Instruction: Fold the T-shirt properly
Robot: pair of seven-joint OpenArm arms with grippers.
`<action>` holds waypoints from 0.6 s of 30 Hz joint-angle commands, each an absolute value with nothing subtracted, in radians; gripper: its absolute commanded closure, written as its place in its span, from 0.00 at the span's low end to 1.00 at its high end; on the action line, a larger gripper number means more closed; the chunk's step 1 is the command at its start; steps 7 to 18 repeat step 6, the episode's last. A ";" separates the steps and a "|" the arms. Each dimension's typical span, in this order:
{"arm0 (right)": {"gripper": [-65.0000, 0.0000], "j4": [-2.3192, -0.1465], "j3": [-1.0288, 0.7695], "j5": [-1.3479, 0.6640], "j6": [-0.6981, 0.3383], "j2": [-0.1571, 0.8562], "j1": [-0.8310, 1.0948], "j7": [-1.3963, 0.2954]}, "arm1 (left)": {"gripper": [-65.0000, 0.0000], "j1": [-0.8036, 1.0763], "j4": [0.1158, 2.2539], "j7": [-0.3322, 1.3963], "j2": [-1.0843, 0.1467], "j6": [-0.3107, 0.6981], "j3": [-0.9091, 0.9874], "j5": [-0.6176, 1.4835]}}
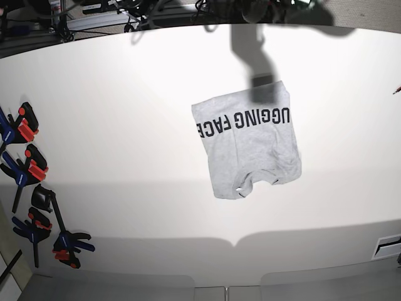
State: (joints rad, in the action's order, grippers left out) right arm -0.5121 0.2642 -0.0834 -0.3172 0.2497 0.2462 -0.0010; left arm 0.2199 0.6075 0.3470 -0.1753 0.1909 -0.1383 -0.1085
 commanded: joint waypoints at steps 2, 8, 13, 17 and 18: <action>0.62 -0.525 0.263 -0.089 -0.358 0.260 0.249 0.008 | 0.65 0.223 0.633 0.367 -0.176 0.194 -0.139 -0.104; 0.62 -0.535 0.263 -0.089 -0.367 0.260 0.247 0.009 | 0.65 0.224 0.643 0.373 -0.157 0.194 -0.139 -0.104; 0.62 -0.535 0.263 -0.089 -0.367 0.260 0.247 0.009 | 0.65 0.224 0.643 0.373 -0.157 0.194 -0.139 -0.104; 0.62 -0.535 0.263 -0.089 -0.367 0.260 0.247 0.009 | 0.65 0.224 0.643 0.373 -0.157 0.194 -0.139 -0.104; 0.62 -0.535 0.263 -0.089 -0.367 0.260 0.247 0.009 | 0.65 0.224 0.643 0.373 -0.157 0.194 -0.139 -0.104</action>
